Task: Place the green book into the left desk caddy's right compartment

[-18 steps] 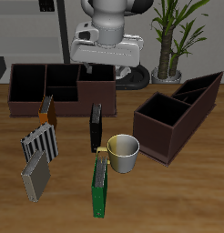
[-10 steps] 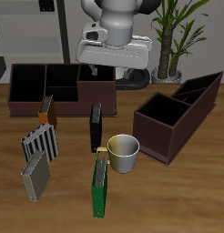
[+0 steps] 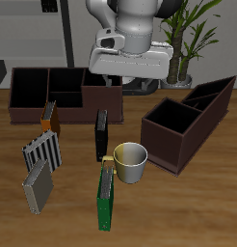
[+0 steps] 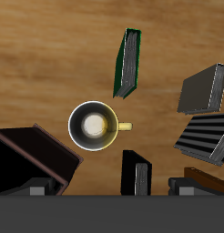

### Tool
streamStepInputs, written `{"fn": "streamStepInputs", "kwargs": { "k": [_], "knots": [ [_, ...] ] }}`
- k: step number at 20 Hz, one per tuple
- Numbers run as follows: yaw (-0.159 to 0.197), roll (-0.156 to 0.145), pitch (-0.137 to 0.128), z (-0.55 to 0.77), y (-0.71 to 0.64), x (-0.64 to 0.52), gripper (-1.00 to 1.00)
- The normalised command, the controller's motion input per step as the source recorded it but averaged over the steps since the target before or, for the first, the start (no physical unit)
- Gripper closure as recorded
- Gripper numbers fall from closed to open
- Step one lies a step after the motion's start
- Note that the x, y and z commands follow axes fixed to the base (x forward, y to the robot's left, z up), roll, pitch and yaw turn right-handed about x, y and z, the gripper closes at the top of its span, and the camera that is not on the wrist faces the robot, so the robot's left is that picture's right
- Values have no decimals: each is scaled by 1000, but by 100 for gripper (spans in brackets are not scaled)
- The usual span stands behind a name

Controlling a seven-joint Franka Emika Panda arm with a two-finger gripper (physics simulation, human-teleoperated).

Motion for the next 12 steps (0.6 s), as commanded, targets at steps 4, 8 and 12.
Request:
{"fn": "streamStepInputs", "kwargs": {
  "k": [4, 8, 12],
  "knots": [
    [-11, -22, -10, 39, -167, 371, -100],
    [-26, 35, 34, -86, -193, 375, -100],
    [7, 59, 27, -68, -122, 384, -100]
  ]
}}
